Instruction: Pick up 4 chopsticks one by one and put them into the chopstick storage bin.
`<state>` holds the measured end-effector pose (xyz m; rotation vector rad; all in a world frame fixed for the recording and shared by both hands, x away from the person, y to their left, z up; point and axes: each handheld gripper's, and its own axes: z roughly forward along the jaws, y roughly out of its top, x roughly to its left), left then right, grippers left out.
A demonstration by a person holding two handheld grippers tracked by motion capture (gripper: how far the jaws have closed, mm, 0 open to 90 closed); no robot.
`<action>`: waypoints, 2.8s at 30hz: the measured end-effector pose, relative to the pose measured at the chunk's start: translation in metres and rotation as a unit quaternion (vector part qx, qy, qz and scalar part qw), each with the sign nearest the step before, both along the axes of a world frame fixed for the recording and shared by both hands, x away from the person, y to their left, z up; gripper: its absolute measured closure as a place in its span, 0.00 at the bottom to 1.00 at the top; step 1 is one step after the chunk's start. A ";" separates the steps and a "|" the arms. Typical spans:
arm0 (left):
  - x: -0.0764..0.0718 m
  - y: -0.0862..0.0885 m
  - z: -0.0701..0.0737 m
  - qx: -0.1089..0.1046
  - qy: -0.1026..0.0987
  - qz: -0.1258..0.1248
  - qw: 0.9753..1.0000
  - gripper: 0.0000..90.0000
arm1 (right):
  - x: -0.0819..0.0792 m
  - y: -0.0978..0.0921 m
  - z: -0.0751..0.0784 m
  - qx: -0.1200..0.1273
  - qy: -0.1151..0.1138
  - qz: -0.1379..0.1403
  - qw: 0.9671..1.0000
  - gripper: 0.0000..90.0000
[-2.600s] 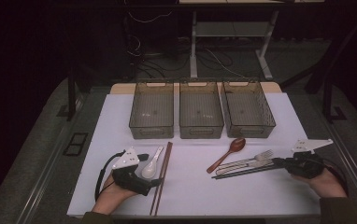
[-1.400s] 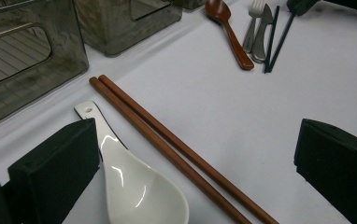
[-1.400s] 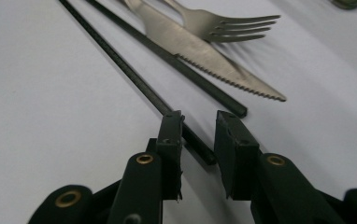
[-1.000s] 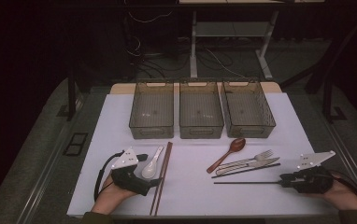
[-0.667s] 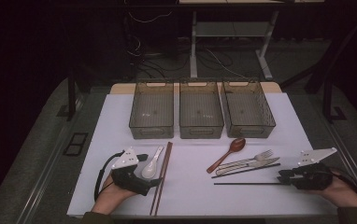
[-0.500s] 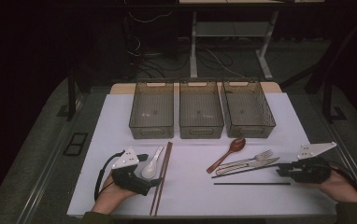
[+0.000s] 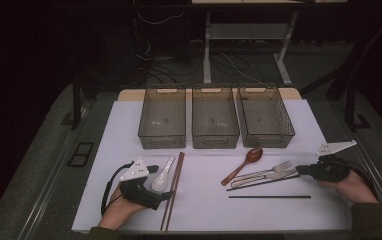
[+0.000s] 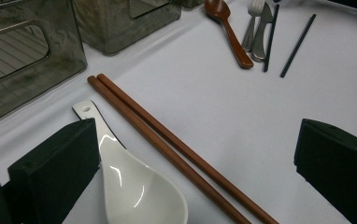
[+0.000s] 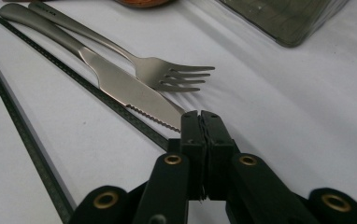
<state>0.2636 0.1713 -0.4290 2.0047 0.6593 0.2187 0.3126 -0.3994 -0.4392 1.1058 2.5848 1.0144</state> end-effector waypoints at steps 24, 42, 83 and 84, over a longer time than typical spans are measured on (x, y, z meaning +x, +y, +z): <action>0.000 0.000 0.000 0.001 0.002 -0.001 1.000 0.00 | -0.014 0.002 -0.001 -0.010 0.005 0.013 1.000 0.99; -0.001 0.000 0.000 0.000 0.002 0.000 1.000 0.00 | -0.041 0.007 0.003 -0.018 0.010 0.046 0.999 0.99; -0.001 -0.001 0.000 0.000 0.002 -0.004 1.000 0.00 | -0.033 0.132 -0.001 -0.040 -0.017 0.248 0.968 0.87; -0.001 -0.001 0.000 0.000 0.002 -0.004 1.000 0.00 | -0.033 0.132 -0.001 -0.040 -0.017 0.248 0.968 0.87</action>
